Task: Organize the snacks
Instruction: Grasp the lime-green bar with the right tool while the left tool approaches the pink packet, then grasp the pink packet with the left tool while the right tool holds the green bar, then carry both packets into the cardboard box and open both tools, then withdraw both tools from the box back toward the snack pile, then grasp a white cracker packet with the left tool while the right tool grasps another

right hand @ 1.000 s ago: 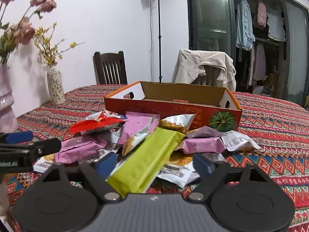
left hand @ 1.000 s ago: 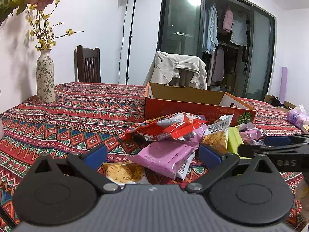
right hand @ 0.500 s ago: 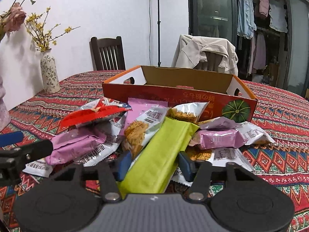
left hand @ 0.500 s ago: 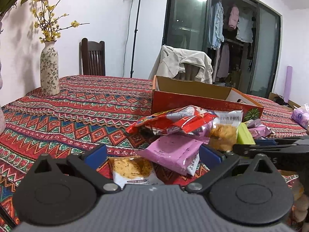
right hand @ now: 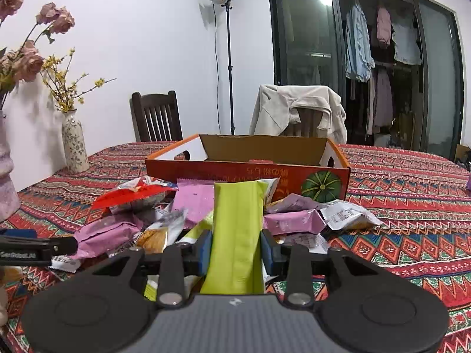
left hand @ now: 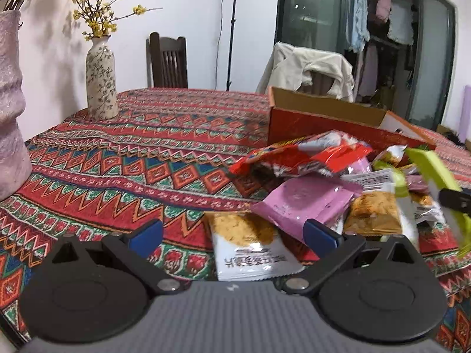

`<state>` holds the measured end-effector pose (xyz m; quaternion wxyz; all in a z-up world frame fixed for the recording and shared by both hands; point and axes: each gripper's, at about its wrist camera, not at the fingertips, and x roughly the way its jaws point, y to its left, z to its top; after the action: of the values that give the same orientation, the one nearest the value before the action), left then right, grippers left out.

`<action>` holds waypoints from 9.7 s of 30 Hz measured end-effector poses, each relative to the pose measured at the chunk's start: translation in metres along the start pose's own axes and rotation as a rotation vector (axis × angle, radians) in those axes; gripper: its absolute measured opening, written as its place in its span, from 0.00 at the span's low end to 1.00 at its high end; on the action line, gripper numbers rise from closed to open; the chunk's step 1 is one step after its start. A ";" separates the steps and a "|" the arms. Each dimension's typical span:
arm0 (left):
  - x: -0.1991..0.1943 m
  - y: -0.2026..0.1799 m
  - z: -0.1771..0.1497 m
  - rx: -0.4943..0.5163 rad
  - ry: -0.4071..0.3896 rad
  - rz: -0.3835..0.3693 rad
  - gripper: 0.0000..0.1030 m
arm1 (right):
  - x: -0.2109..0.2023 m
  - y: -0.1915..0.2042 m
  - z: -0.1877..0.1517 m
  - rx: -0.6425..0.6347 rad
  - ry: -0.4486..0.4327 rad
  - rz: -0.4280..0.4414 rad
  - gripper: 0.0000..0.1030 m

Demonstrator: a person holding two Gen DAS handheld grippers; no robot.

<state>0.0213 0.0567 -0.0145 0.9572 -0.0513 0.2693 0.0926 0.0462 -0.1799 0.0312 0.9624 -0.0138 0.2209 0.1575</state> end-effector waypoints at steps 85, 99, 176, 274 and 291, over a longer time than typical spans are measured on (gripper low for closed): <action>-0.030 -0.035 0.013 0.114 -0.032 -0.235 0.56 | -0.036 -0.012 -0.014 0.054 -0.041 0.058 0.33; -0.013 -0.039 -0.019 0.128 0.102 -0.190 0.61 | -0.038 -0.010 -0.021 0.052 -0.020 0.066 0.33; 0.151 -0.121 0.169 -0.018 -0.179 -0.096 1.00 | 0.171 -0.095 0.113 0.139 -0.073 -0.110 1.00; -0.027 0.034 0.009 -0.026 -0.065 -0.041 0.46 | 0.020 0.031 0.004 -0.043 0.090 0.074 1.00; -0.021 0.055 0.013 -0.092 -0.106 -0.101 0.46 | 0.083 0.103 0.010 -0.177 0.152 -0.067 0.77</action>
<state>-0.0009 0.1093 0.0045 0.9702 -0.1037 0.2111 0.0590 0.0895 -0.0568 0.0084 0.9427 -0.1180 0.2778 0.1425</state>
